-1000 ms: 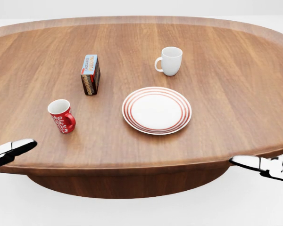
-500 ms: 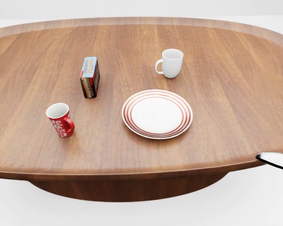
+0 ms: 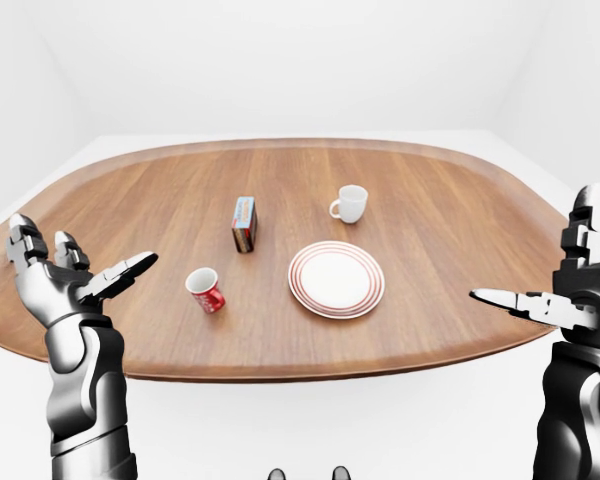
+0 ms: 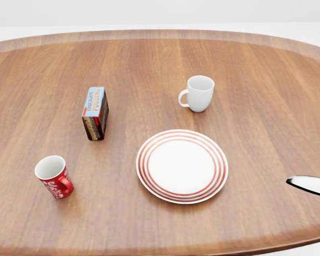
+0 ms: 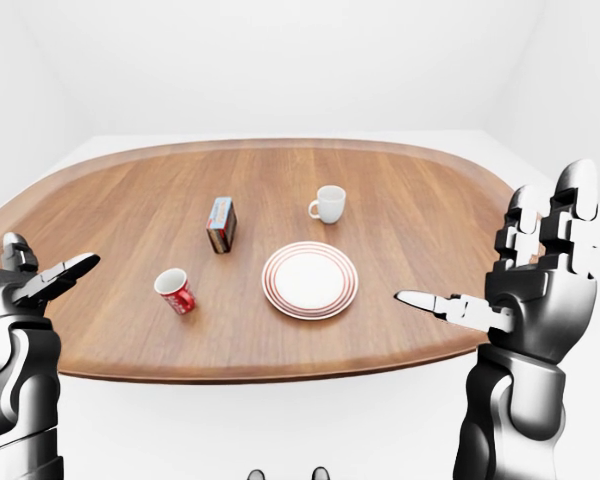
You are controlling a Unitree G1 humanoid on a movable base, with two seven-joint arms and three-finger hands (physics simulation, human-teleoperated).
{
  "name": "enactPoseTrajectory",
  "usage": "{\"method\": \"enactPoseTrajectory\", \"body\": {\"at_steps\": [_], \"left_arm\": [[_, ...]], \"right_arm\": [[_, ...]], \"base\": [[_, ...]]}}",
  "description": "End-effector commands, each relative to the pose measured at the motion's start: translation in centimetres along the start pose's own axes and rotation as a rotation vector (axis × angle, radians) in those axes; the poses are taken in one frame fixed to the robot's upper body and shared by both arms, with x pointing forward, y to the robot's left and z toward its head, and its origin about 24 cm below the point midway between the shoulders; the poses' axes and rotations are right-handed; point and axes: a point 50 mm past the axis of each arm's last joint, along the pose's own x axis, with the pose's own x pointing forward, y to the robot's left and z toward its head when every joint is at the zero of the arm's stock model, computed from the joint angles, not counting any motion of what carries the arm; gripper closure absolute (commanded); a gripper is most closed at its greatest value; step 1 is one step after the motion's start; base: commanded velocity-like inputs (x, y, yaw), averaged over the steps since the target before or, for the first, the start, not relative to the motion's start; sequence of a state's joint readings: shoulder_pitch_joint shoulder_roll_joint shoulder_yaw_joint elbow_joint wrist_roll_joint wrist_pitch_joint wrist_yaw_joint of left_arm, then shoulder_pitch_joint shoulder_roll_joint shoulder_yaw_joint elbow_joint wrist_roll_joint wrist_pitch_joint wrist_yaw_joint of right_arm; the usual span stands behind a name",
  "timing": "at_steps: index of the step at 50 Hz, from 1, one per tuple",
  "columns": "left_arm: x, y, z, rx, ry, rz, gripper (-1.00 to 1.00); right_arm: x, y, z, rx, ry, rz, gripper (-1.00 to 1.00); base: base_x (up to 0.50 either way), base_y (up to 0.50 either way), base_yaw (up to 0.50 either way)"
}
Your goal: Pick up the red mug and put it on the plate
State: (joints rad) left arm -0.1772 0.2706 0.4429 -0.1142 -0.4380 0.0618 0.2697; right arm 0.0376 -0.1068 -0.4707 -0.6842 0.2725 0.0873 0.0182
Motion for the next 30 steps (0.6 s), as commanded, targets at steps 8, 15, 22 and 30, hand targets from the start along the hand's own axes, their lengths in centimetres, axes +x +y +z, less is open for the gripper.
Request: {"method": "enactPoseTrajectory", "body": {"at_steps": [8,15,22,30], "left_arm": [[0.08,0.03,-0.24,0.000,-0.001,0.001,-1.00],[0.04,0.06,-0.19,0.000,-0.002,0.001,-1.00],[0.06,0.02,-0.16,0.000,-0.002,0.002,-1.00],[0.02,-0.01,-0.08,0.000,-0.002,0.002,-1.00]], "right_arm": [[0.02,0.00,-0.19,0.002,0.007,0.006,-1.00],[-0.02,-0.01,-0.20,0.002,0.009,0.006,-1.00],[-0.02,0.00,-0.10,0.001,0.005,0.007,-1.00],[-0.03,-0.18,-0.20,0.005,0.008,-0.009,-1.00]], "base": [[0.50,0.00,0.00],[0.50,0.00,0.00],[0.50,0.00,0.00],[0.41,0.00,0.00]]}}
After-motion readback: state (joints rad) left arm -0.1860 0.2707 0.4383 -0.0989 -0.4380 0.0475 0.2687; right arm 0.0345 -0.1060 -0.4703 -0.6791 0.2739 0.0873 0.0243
